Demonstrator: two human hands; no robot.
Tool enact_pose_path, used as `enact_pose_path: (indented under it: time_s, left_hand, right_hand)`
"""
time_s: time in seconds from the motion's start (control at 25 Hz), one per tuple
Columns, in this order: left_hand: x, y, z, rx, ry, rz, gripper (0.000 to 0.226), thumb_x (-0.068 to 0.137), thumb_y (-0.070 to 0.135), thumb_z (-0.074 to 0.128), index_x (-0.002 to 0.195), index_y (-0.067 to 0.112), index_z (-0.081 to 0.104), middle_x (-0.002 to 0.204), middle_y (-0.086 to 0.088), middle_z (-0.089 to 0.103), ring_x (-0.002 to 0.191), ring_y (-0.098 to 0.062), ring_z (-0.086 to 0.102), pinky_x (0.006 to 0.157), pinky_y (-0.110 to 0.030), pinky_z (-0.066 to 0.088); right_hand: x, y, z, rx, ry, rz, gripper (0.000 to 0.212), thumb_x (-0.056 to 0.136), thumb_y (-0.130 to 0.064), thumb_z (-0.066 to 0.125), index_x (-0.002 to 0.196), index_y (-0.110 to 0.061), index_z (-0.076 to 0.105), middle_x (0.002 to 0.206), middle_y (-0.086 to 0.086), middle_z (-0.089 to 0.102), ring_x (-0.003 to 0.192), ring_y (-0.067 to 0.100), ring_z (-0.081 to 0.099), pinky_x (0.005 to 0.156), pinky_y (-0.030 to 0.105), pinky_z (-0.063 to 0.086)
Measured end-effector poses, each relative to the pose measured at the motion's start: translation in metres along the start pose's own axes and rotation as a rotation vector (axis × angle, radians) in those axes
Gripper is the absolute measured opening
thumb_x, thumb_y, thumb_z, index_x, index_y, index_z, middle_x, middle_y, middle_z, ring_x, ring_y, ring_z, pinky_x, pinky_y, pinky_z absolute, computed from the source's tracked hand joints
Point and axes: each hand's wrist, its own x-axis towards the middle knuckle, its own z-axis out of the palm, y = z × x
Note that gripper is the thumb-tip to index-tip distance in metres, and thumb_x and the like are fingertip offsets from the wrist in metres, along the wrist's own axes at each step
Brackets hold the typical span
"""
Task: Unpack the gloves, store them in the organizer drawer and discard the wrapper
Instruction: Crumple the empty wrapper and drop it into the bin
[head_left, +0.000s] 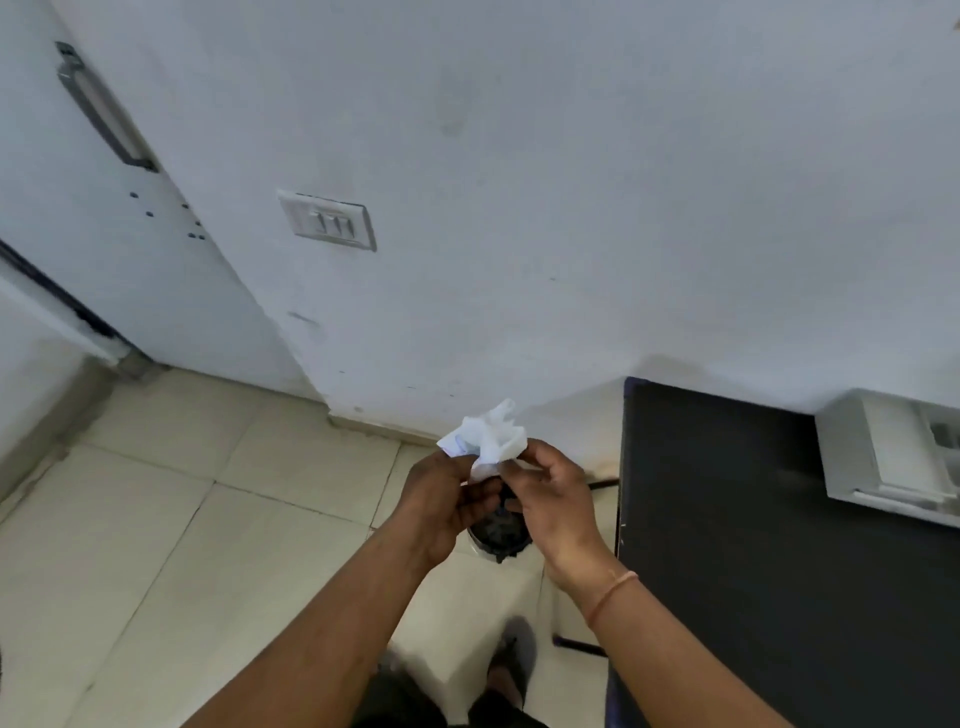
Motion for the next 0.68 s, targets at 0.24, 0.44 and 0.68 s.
enact_pose_path:
  time_s: [0.24,0.44,0.68]
  left_hand:
    - [0.114,0.004,-0.030,0.125,0.083,-0.212,0.017,0.100,0.023,0.065,0.107,0.011,0.073,0.106,-0.012,0.074,0.089,-0.037,0.070,0.074,-0.044,0.060]
    - [0.232,-0.032,-0.061,0.426,0.083,-0.320,0.009,0.100,0.021,0.068,0.103,0.012,0.071,0.103,-0.010,0.073,0.074,-0.027,0.069,0.063,-0.037,0.059]
    - [0.369,-0.122,-0.078,0.646,0.082,-0.291,0.014,0.096,0.025,0.075,0.099,0.011,0.071,0.098,-0.006,0.069,0.079,-0.023,0.068,0.068,-0.039,0.058]
  right_hand:
    - [0.082,0.044,-0.001,0.234,0.373,0.296,0.011,0.093,-0.020,0.079,0.103,-0.015,0.081,0.087,0.002,0.075,0.081,0.019,0.064,0.068,0.033,0.056]
    - [0.135,0.143,-0.007,0.251,0.523,0.478,0.007,0.096,-0.009,0.072,0.101,-0.010,0.078,0.058,-0.011,0.062,0.062,0.012,0.054,0.063,0.027,0.053]
    - [0.215,0.297,0.013,0.172,0.590,0.642,0.018,0.091,-0.014,0.079,0.079,-0.026,0.074,0.081,0.005,0.072,0.071,0.020,0.062,0.059,0.031,0.056]
